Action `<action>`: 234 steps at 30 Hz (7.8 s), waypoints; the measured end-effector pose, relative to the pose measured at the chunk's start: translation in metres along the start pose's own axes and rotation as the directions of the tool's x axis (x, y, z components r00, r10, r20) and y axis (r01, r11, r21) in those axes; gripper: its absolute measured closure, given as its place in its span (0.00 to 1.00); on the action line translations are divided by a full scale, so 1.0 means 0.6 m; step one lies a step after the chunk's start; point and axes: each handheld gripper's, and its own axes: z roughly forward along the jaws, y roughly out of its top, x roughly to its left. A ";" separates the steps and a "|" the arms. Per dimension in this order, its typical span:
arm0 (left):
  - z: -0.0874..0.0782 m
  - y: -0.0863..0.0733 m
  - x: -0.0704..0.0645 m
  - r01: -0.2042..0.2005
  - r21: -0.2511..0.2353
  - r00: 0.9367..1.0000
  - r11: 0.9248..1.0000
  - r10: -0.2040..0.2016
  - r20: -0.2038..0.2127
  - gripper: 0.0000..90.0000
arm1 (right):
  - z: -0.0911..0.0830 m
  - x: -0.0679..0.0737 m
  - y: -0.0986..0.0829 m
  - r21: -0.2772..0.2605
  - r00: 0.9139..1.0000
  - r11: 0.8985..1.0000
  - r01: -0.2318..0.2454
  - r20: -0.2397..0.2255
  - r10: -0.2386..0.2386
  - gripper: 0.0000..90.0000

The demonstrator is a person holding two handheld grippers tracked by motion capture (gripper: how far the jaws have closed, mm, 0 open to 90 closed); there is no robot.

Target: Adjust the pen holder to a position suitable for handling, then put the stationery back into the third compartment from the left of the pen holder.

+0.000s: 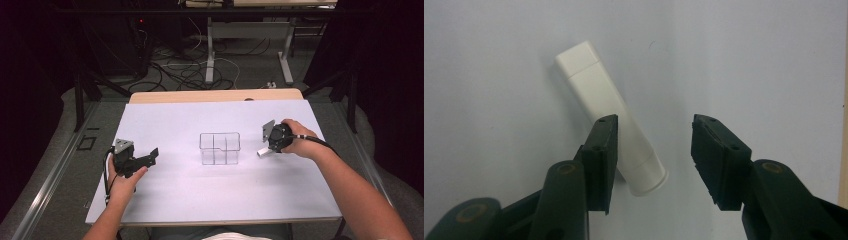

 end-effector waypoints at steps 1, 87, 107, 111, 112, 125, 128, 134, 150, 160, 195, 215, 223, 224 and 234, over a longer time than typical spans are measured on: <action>0.000 0.000 0.000 0.001 0.000 1.000 1.000 -0.001 0.000 0.05 | 0.001 0.001 -0.002 0.001 1.000 1.000 -0.005 -0.003 0.005 0.59; -0.004 0.005 -0.008 0.000 -0.002 1.000 1.000 0.000 0.008 0.06 | -0.082 0.086 0.052 0.000 0.846 0.891 0.454 0.315 -0.431 0.75; -0.029 0.043 -0.040 0.016 -0.024 0.988 1.000 -0.012 0.154 0.09 | -0.142 0.147 0.157 0.123 0.581 0.729 0.673 0.522 -0.624 0.75; -0.037 0.054 -0.053 0.006 -0.031 0.981 1.000 0.000 0.193 0.10 | -0.138 0.165 0.177 0.143 0.519 0.682 0.717 0.544 -0.659 0.75; -0.039 0.057 -0.056 0.002 -0.030 0.979 1.000 0.004 0.203 0.10 | -0.138 0.169 0.183 0.158 0.493 0.660 0.735 0.545 -0.679 0.75; -0.053 0.080 -0.116 -0.099 -0.002 0.941 0.995 0.094 0.326 0.26 | -0.131 0.212 0.228 0.193 0.323 0.507 0.840 0.574 -0.753 0.75; -0.057 0.088 -0.136 -0.130 0.003 0.920 0.991 0.120 0.373 0.27 | -0.132 0.221 0.234 0.217 0.299 0.489 0.845 0.566 -0.768 0.75; -0.055 0.098 -0.154 -0.154 0.011 0.901 0.988 0.136 0.413 0.28 | -0.128 0.226 0.237 0.212 0.285 0.470 0.857 0.564 -0.775 0.75; -0.036 0.109 -0.191 -0.162 0.185 0.817 0.969 0.027 0.576 0.41 | -0.122 0.239 0.244 0.245 0.217 0.415 0.876 0.569 -0.793 0.75; -0.022 0.101 -0.202 -0.178 0.284 0.780 0.942 -0.041 0.624 0.48 | -0.111 0.246 0.249 0.275 0.179 0.384 0.882 0.557 -0.811 0.75; 0.021 0.084 -0.257 -0.336 0.383 0.748 0.861 -0.003 0.663 0.74 | -0.102 0.257 0.261 0.275 0.126 0.333 0.902 0.571 -0.811 0.75; 0.029 0.086 -0.250 -0.282 0.398 0.776 0.873 -0.037 0.629 0.76 | -0.104 0.249 0.262 0.265 0.151 0.350 0.899 0.563 -0.813 0.66; 0.032 0.099 -0.238 -0.253 0.365 0.801 0.896 -0.017 0.598 0.76 | -0.118 0.232 0.244 0.227 0.248 0.451 0.863 0.588 -0.770 0.58; 0.033 0.100 -0.235 -0.250 0.360 0.800 0.899 -0.018 0.600 0.76 | -0.120 0.231 0.242 0.219 0.268 0.470 0.855 0.590 -0.762 0.58; 0.044 0.107 -0.227 -0.197 0.273 0.823 0.942 0.007 0.567 0.76 | -0.130 0.207 0.207 0.112 0.437 0.635 0.765 0.634 -0.638 0.49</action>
